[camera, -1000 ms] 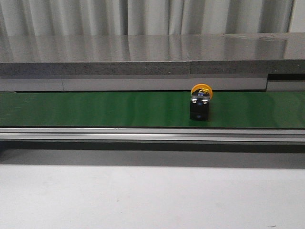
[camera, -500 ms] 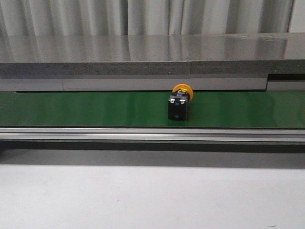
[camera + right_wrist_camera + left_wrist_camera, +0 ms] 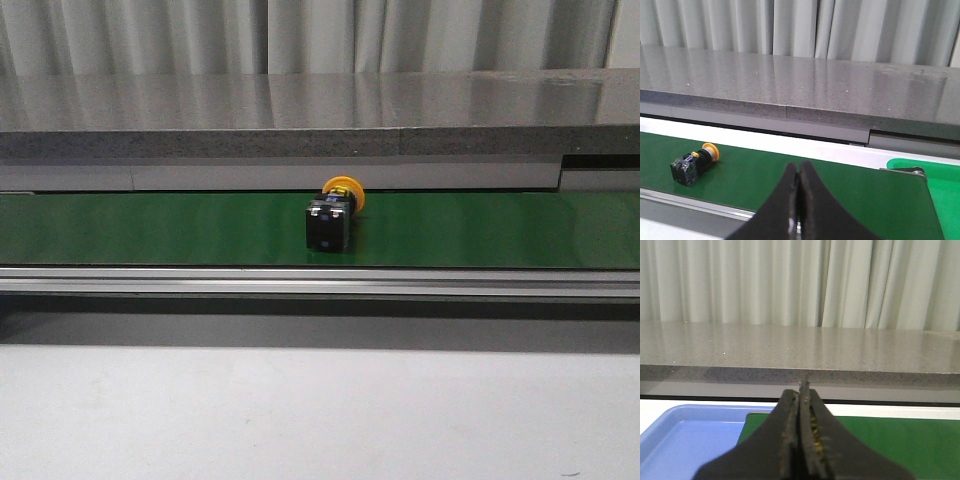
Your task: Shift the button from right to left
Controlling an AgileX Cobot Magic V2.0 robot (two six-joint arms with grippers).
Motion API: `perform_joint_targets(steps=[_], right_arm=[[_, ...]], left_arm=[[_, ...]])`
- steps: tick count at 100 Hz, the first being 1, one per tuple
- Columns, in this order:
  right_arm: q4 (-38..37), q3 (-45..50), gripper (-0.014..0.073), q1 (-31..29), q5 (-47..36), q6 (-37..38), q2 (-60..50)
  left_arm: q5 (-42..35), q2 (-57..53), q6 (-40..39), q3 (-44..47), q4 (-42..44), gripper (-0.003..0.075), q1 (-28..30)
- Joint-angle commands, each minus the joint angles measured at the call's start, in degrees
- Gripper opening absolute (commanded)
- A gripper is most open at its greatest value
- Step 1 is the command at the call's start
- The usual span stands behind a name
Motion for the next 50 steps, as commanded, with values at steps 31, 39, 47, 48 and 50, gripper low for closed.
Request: perform_joint_targets(steps=[31, 39, 47, 48, 50], right_arm=[[0.58, -1.39, -0.0058, 0.02, -4.32, -0.59, 0.76], [0.58, -1.39, -0.0058, 0.02, -4.32, -0.59, 0.76], [0.58, -1.39, -0.0058, 0.02, -4.32, -0.59, 0.76], [0.58, -1.39, -0.0058, 0.02, -4.32, -0.59, 0.76], [0.58, -1.39, -0.0058, 0.02, -4.32, -0.59, 0.76]], left_arm=[[9.77, 18.87, 0.0, -18.57, -0.13, -0.002, -0.31], [12.71, 23.83, 0.0, -22.99, -0.13, -0.002, -0.31], [15.25, 29.31, 0.0, -26.89, -0.13, -0.002, -0.31], [15.38, 29.77, 0.0, -27.53, -0.13, -0.002, -0.31], [15.78, 31.13, 0.0, -28.47, -0.13, -0.002, -0.31]])
